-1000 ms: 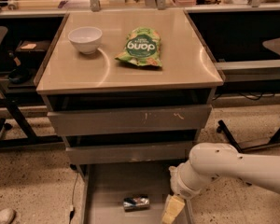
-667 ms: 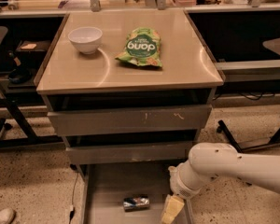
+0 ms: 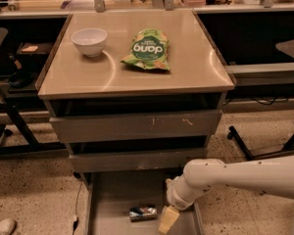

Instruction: Pick redbull can from bottom drawer and place on counter

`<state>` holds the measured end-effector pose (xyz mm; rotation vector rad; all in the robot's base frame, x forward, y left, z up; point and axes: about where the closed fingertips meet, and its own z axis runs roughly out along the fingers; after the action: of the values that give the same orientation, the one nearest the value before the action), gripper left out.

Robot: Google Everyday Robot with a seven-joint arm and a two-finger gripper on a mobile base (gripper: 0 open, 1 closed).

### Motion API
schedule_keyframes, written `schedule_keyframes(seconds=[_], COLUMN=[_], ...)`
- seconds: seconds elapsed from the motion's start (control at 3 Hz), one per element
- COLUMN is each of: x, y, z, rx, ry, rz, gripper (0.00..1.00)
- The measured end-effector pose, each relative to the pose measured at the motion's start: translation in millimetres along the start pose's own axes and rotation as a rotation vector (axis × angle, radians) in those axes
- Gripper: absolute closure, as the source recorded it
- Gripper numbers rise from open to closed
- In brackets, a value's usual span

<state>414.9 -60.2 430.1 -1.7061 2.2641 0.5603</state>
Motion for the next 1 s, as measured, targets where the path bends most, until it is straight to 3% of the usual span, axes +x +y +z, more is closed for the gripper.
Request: schedule_keyframes(seconds=[0.33,1.0], x=[0,-6], y=[0,-17], z=[0,68], rx=[0.001,0.027], ry=[0.0,-0.055], rz=[-0.001,0.003], gripper=[0.0,0.0])
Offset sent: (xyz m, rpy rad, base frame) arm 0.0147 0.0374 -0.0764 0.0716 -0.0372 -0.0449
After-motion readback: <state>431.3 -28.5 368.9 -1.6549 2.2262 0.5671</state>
